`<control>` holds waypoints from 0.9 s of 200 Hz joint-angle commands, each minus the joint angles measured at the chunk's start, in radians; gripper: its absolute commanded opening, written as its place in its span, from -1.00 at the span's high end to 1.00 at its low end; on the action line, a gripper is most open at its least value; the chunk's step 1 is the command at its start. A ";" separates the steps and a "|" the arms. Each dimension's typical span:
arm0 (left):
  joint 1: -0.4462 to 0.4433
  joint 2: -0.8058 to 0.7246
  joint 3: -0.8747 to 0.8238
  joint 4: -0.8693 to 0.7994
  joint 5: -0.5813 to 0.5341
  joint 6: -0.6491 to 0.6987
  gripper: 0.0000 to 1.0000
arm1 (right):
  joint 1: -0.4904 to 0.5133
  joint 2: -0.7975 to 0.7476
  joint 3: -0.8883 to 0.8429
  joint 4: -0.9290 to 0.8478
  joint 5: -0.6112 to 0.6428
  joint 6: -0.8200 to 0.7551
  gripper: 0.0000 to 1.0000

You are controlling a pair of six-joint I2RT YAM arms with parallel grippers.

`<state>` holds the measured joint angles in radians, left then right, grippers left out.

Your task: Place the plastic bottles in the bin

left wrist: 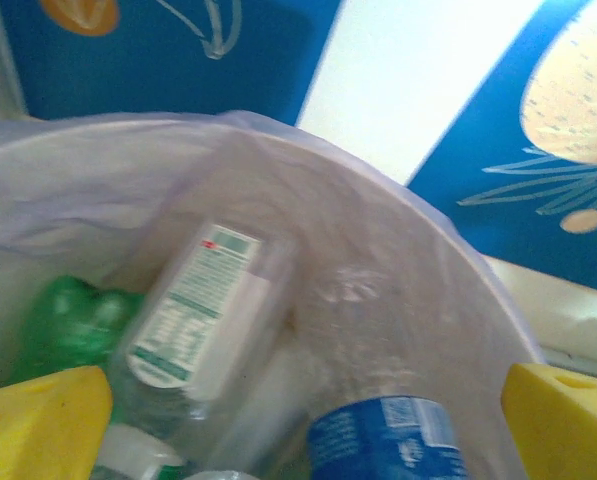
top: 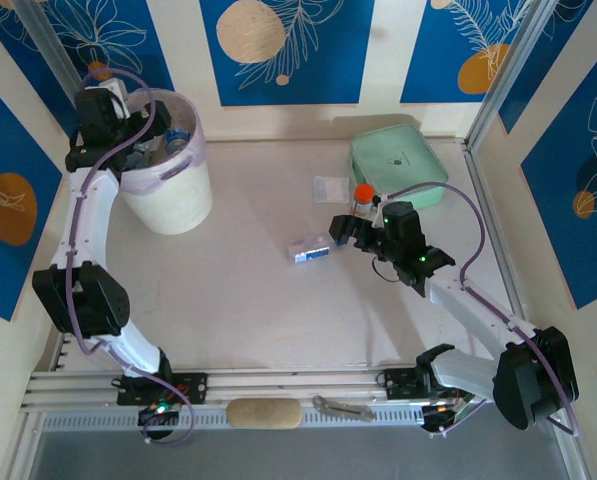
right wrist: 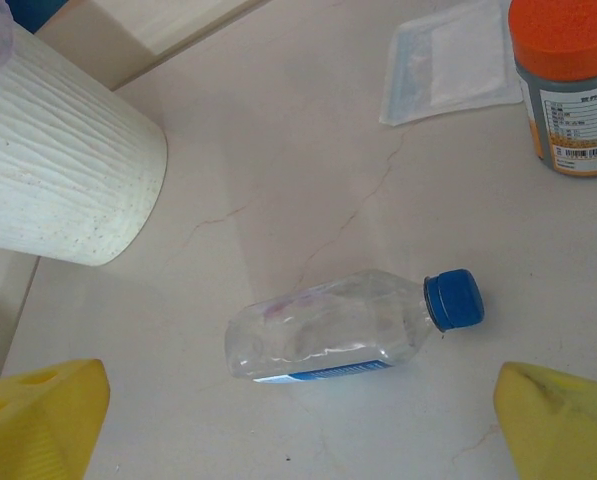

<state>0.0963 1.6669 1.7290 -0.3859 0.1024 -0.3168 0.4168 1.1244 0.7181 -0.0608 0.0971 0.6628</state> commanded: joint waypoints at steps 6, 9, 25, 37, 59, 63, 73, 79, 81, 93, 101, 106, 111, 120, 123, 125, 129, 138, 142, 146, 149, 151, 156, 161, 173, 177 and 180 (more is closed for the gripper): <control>-0.006 0.034 0.035 -0.031 0.040 0.012 -0.99 | 0.004 -0.009 0.014 0.003 0.000 0.004 -0.98; -0.006 0.036 0.036 -0.033 0.043 0.012 -0.99 | 0.004 -0.011 0.012 0.003 0.001 0.004 -0.98; -0.011 0.042 0.045 -0.044 0.052 0.011 -0.99 | 0.004 -0.019 0.008 -0.002 0.006 0.003 -0.98; -0.015 0.038 0.049 -0.048 0.067 0.003 -0.99 | 0.004 -0.024 0.006 -0.006 0.010 0.001 -0.98; -0.022 0.028 0.049 -0.043 0.134 -0.019 -0.99 | 0.004 -0.028 0.002 -0.002 0.013 0.002 -0.98; -0.026 0.027 0.052 -0.045 0.147 -0.025 -0.99 | 0.004 -0.026 0.001 -0.001 0.013 0.003 -0.98; -0.037 0.026 0.051 -0.050 0.174 -0.031 -0.99 | 0.004 -0.022 0.000 0.007 0.009 0.006 -0.98; -0.049 0.024 0.051 -0.056 0.177 -0.025 -0.99 | 0.004 -0.019 0.000 0.011 0.006 0.008 -0.98; -0.053 0.024 0.052 -0.060 0.176 -0.021 -0.99 | 0.004 -0.018 0.002 0.012 0.005 0.009 -0.98; -0.075 0.019 0.062 -0.080 0.151 0.011 -0.99 | 0.005 -0.012 0.003 0.015 -0.001 0.011 -0.98; -0.086 0.016 0.072 -0.096 0.121 0.033 -0.99 | 0.005 -0.010 0.006 0.013 -0.003 0.010 -0.98; -0.090 0.009 0.077 -0.099 0.100 0.045 -0.99 | 0.006 -0.010 0.006 0.010 -0.004 0.009 -0.98; -0.092 0.001 0.078 -0.101 0.079 0.051 -0.99 | 0.007 -0.011 0.007 0.006 -0.004 0.006 -0.98; -0.092 -0.015 0.078 -0.092 0.053 0.057 -0.99 | 0.007 -0.016 0.009 -0.002 0.001 0.003 -0.98; -0.092 -0.021 0.078 -0.090 0.046 0.060 -0.99 | 0.007 -0.019 0.010 -0.004 0.002 0.003 -0.98; -0.092 -0.026 0.078 -0.089 0.041 0.060 -0.99 | 0.007 -0.020 0.009 -0.006 0.004 0.003 -0.98; -0.093 -0.033 0.078 -0.086 0.036 0.062 -0.99 | 0.007 -0.024 0.008 -0.008 0.008 0.003 -0.98; -0.096 -0.054 0.078 -0.082 0.026 0.070 -0.99 | 0.007 -0.033 0.003 -0.008 0.016 0.002 -0.98; -0.097 -0.063 0.077 -0.079 0.022 0.074 -0.99 | 0.007 -0.037 0.001 -0.008 0.019 0.002 -0.98; -0.100 -0.073 0.076 -0.079 0.018 0.076 -0.99 | 0.007 -0.039 -0.001 -0.006 0.022 0.003 -0.98; -0.102 -0.081 0.076 -0.077 0.016 0.079 -0.99 | 0.007 -0.041 -0.002 -0.004 0.023 0.003 -0.98; -0.103 -0.085 0.074 -0.076 0.016 0.080 -0.99 | 0.007 -0.041 -0.003 -0.004 0.024 0.002 -0.98; -0.109 -0.097 0.071 -0.075 0.015 0.083 -0.99 | 0.005 -0.043 -0.003 -0.004 0.026 0.001 -0.98; -0.114 -0.109 0.068 -0.076 0.016 0.084 -0.99 | 0.004 -0.043 -0.001 -0.006 0.027 0.001 -0.98; -0.132 -0.142 0.052 -0.072 0.023 0.076 -0.99 | -0.001 -0.039 0.004 -0.006 0.024 0.001 -0.98; -0.137 -0.155 0.043 -0.065 0.027 0.073 -0.99 | -0.002 -0.036 0.007 -0.007 0.021 0.000 -0.98; -0.144 -0.165 0.034 -0.060 0.029 0.071 -0.99 | -0.004 -0.034 0.008 -0.007 0.019 -0.001 -0.98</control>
<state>-0.0147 1.5982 1.7679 -0.4652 0.1444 -0.2604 0.4183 1.1057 0.7177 -0.0650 0.1051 0.6628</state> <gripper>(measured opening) 0.995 0.991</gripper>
